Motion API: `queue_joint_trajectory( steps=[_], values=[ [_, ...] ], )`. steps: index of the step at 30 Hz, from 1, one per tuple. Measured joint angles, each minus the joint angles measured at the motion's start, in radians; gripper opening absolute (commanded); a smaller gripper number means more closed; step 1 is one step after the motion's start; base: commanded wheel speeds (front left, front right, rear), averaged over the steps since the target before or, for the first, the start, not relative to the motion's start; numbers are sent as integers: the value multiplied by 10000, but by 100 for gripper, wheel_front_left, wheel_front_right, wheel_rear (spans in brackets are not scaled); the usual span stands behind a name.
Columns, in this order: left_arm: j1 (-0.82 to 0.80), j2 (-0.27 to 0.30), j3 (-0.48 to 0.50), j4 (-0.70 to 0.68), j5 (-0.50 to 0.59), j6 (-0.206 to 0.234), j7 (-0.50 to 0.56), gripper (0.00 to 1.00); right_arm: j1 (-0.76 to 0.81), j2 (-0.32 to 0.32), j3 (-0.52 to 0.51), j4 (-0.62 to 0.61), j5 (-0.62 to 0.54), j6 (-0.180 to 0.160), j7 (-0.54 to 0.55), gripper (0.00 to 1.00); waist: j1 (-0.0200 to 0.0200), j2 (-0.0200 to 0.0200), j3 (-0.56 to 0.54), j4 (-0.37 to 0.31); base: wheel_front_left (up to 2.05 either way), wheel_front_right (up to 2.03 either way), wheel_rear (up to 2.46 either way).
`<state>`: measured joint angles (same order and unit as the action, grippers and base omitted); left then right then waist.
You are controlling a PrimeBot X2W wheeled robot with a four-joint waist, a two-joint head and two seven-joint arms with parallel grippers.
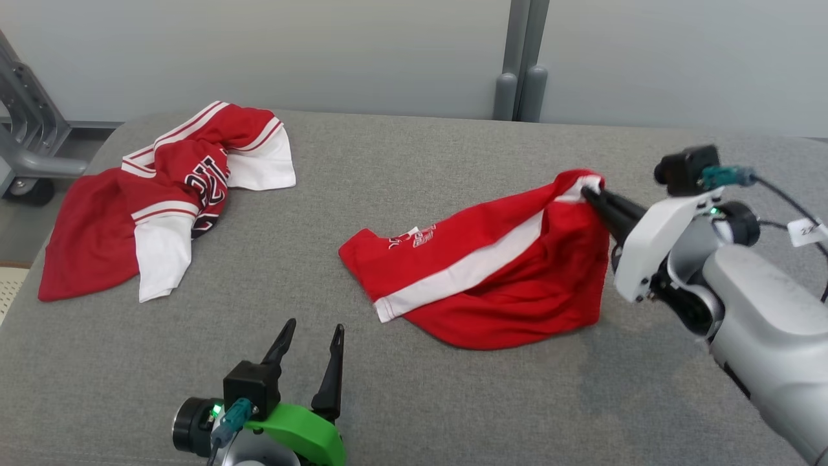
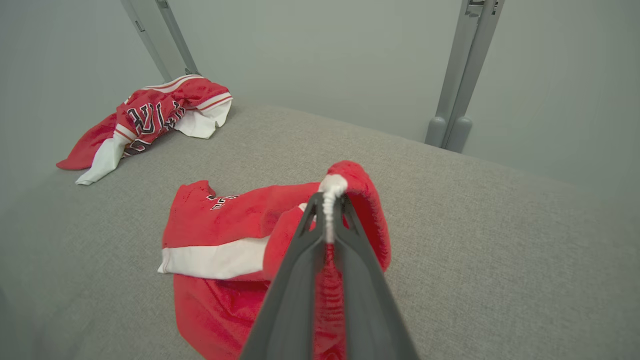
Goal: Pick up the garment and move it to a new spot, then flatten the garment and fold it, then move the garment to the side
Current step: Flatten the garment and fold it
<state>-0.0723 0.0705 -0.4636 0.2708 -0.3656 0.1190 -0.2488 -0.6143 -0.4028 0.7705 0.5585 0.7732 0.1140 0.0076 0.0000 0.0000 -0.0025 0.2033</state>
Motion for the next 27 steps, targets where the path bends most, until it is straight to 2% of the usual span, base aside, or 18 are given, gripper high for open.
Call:
queue_joint_trajectory(
  steps=[5,14,27],
  values=[
    [13,-13,-117,79,-12,-2,0,100,637,297,320,238,151,2,111,0,0,0,183,-27,0,0,0],
    [-221,-107,-750,1126,-12,-420,297,100,768,608,265,355,188,2,-353,0,0,0,356,-462,0,0,0],
    [-1369,-215,-495,2798,-711,-583,721,100,742,974,353,374,203,36,-600,0,0,0,548,-1355,0,0,0]
  ],
)
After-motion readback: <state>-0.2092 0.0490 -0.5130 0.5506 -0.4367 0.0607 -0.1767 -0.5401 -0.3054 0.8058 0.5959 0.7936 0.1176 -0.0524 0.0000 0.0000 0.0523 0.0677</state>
